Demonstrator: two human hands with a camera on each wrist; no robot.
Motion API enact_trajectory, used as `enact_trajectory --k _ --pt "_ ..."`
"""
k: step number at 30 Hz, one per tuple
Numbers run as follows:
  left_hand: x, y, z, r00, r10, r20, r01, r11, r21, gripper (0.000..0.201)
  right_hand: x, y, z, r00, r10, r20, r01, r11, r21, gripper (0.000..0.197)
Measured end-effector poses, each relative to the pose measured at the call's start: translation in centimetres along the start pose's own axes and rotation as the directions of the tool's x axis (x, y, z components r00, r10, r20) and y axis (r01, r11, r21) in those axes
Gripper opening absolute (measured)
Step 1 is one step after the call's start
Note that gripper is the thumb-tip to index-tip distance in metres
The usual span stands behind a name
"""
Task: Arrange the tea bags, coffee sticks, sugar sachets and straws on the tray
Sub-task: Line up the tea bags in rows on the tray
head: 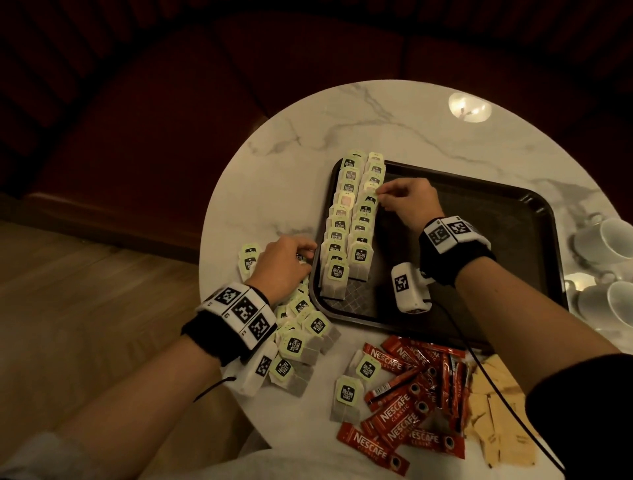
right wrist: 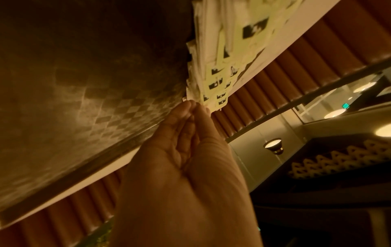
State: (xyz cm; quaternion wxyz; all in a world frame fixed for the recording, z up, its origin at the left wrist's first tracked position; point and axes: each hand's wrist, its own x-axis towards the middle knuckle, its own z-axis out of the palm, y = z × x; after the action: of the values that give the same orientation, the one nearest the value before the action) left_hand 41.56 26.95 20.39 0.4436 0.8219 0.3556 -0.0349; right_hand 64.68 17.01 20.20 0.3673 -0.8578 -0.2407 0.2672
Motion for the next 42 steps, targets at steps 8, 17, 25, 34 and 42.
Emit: enact_trajectory --k 8,17,25,34,42 --pt "-0.3 -0.1 -0.8 1.0 0.016 0.001 -0.016 0.997 -0.072 0.042 -1.2 -0.9 -0.6 0.999 -0.038 -0.027 0.034 0.994 -0.108 0.018" --pt "-1.9 -2.6 -4.9 0.99 0.086 -0.111 -0.099 0.988 -0.117 0.026 -10.7 -3.4 1.5 0.948 -0.279 0.15 0.301 0.942 -0.148 0.014" --pt "-7.3 -4.3 -4.9 0.991 0.124 0.056 -0.12 0.991 -0.063 0.016 -16.2 -2.3 5.5 0.66 -0.355 0.662 0.63 0.742 -0.23 0.033" --pt "-12.5 -6.7 -0.9 0.983 0.134 0.123 -0.148 0.983 0.109 0.046 -18.5 -1.7 8.8 0.667 -0.261 0.698 0.594 0.752 -0.286 0.059" --pt "-12.8 -5.5 0.7 0.991 0.087 0.105 -0.109 0.966 0.234 0.065 -18.8 -1.6 6.4 0.73 -0.27 0.628 0.553 0.773 -0.311 0.046"
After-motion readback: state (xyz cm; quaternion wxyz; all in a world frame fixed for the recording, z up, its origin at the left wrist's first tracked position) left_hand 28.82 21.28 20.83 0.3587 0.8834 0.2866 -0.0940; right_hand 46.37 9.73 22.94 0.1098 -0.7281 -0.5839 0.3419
